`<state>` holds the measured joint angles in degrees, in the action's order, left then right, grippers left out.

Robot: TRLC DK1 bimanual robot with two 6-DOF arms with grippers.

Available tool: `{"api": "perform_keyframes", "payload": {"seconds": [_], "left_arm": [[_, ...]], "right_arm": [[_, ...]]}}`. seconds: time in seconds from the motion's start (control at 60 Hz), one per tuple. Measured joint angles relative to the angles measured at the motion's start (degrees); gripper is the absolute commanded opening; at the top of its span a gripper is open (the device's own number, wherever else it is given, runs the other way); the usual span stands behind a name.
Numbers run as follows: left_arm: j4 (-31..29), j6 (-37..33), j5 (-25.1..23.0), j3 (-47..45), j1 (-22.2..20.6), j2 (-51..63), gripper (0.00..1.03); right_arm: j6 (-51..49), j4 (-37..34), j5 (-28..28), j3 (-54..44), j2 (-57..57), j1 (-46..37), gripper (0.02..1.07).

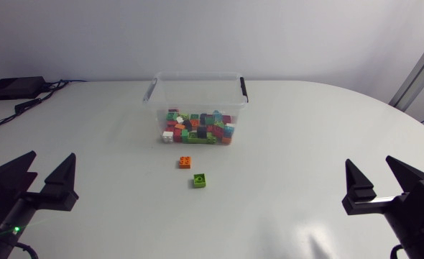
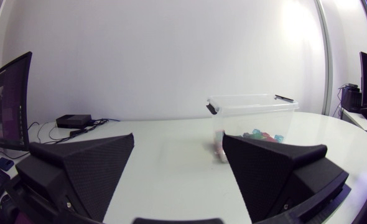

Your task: Place the duplo bricks in the container

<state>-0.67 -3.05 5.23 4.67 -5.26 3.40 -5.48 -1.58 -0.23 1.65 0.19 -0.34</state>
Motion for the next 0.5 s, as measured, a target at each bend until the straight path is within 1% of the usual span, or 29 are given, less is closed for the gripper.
{"api": "perform_keyframes", "payload": {"seconds": [0.133, 0.25, 0.333, 0.433, 0.5], "left_arm": [[-0.31, 0.02, -0.17, 6.82, -1.01, 8.15, 0.97], [-0.31, 0.02, -0.87, 12.41, -2.23, 16.76, 0.95], [-0.79, 0.02, -2.25, 17.18, -2.49, 26.18, 0.94], [-3.43, 0.07, -5.22, 23.80, -2.80, 39.21, 0.94], [-5.68, 0.04, -7.34, 26.82, -2.80, 44.96, 0.94]], "right_arm": [[-0.44, -0.81, -0.11, 3.78, 4.24, 0.42, 1.03], [-0.59, -0.79, -0.85, 10.25, 13.46, 0.44, 1.03], [-0.59, -0.81, -1.27, 15.74, 22.01, 0.46, 1.03], [-0.48, -0.81, -2.01, 20.48, 30.42, 0.66, 1.03], [-0.13, -0.85, -2.82, 22.18, 34.45, 0.68, 1.03]]}}
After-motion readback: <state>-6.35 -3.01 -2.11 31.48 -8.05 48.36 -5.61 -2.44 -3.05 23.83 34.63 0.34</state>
